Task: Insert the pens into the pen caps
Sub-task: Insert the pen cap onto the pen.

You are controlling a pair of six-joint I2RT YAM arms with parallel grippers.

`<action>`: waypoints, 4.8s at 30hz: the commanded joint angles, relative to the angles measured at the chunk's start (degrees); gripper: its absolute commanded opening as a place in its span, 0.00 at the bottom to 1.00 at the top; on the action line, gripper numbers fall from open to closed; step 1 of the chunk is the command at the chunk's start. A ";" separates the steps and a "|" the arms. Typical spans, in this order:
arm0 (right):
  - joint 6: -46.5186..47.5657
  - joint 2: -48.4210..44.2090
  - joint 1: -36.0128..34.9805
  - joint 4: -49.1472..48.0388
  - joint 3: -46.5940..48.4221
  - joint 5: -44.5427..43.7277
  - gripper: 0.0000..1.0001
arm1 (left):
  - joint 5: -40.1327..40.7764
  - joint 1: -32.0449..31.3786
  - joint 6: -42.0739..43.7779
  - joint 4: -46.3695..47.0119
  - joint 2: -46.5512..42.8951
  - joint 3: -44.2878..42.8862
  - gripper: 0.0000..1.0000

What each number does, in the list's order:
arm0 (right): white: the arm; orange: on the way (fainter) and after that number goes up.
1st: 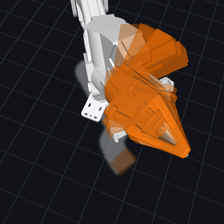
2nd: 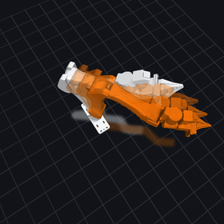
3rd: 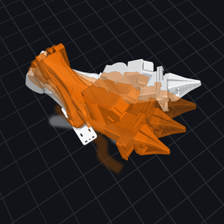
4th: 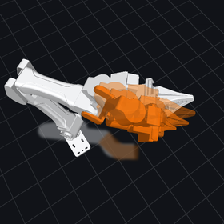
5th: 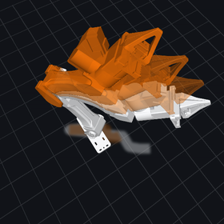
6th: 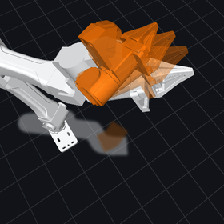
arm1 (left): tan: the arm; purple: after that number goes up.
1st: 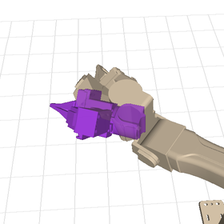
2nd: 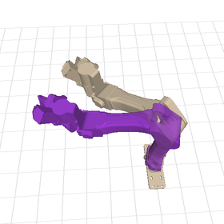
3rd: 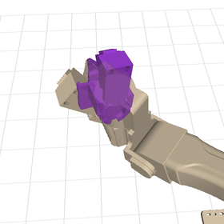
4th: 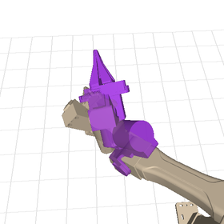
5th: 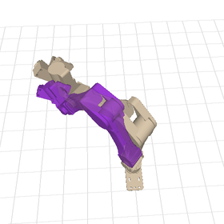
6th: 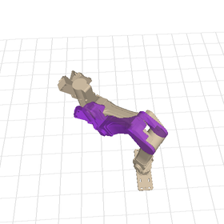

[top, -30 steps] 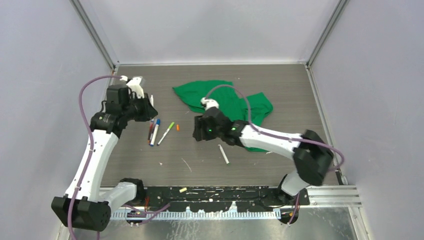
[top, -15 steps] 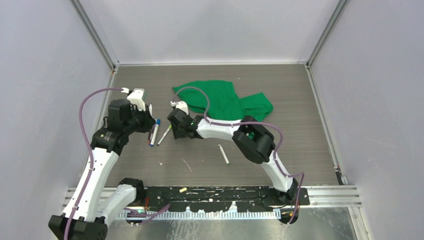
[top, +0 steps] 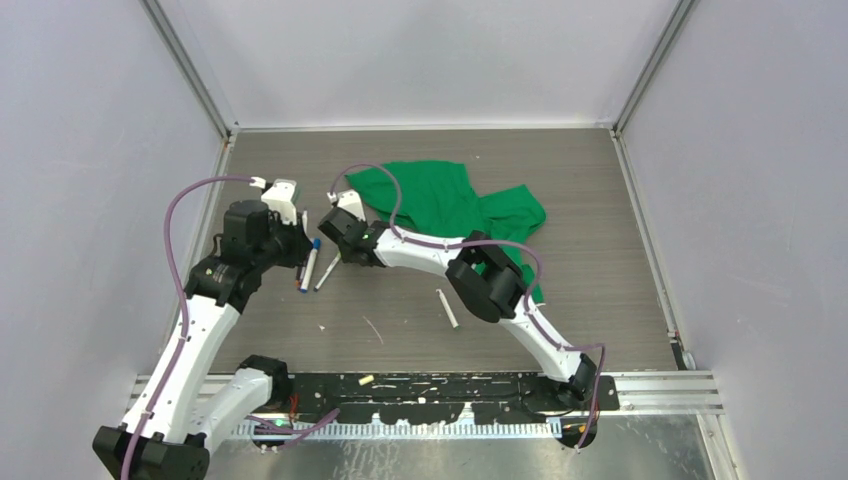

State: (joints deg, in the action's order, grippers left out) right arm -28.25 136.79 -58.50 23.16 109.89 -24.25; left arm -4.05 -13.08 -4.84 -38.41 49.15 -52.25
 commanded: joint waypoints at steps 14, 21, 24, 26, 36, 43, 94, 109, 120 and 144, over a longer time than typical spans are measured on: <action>-2.45 -14.99 3.56 -7.00 -13.42 5.41 0.00 | -6.26 -0.53 0.87 6.28 -2.89 0.73 0.06; -7.27 -38.52 12.26 -23.94 -36.44 19.76 0.00 | -19.83 -3.33 -4.81 16.43 -1.24 1.62 0.04; -10.83 -49.21 17.54 -32.25 -48.39 25.41 0.00 | -24.29 -8.72 -10.87 28.38 -0.30 5.77 0.04; -14.28 -56.68 21.57 -38.76 -55.19 29.17 0.00 | -25.92 -14.19 -12.99 38.94 1.08 9.42 0.03; -31.60 -80.72 30.97 -65.71 -76.59 34.02 0.00 | -28.07 -31.67 -12.08 56.93 17.44 9.06 0.02; -33.38 -82.40 31.02 -69.96 -78.67 39.58 0.01 | -28.97 -32.76 -12.19 57.23 18.25 9.18 0.02; -14.76 -88.65 16.32 -58.47 -78.59 20.74 0.00 | -26.52 -32.78 -18.97 62.90 14.57 11.59 0.00; -16.14 -85.98 16.88 -61.90 -78.60 26.71 0.00 | -27.66 -30.81 -23.56 69.26 13.70 13.31 0.00; -18.42 -83.92 17.88 -65.20 -79.23 31.65 0.00 | -30.78 -28.32 -29.08 76.39 13.62 14.55 0.00; -19.69 -78.71 24.78 -59.21 -73.59 55.58 0.00 | -44.11 -24.23 -47.96 94.93 16.12 16.52 0.00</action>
State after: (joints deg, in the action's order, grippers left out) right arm -51.66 56.69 -33.71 -43.42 34.24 23.59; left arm -46.98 -37.69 -52.21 49.47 68.79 -34.65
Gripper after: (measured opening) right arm 0.205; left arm 0.166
